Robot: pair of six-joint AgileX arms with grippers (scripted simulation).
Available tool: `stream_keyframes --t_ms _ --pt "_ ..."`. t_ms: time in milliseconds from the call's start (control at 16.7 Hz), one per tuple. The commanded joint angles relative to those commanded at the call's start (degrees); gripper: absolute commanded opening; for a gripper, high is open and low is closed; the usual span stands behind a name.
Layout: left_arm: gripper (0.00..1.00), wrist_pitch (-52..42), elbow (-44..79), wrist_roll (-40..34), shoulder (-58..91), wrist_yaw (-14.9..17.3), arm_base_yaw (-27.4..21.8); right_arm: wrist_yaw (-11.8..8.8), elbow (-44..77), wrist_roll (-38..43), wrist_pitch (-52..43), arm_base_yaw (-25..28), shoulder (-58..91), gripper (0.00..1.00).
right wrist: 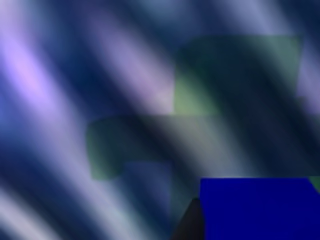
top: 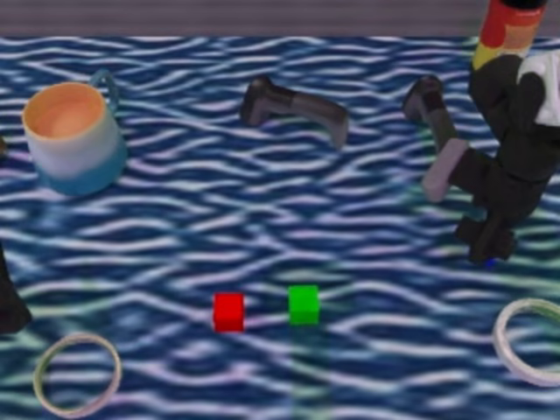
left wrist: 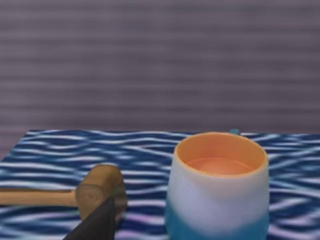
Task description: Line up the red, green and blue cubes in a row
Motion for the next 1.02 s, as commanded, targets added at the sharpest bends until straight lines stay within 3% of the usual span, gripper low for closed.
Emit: stream_keyframes --t_ms 600,1020 --pt "1.00 0.00 0.00 0.00 0.00 0.00 0.00 -0.59 1.04 0.56 -2.11 0.10 -1.84 0.00" --pt "1.00 0.00 0.00 0.00 0.00 0.00 0.00 -0.62 8.50 0.52 -14.86 0.47 -6.84 0.00"
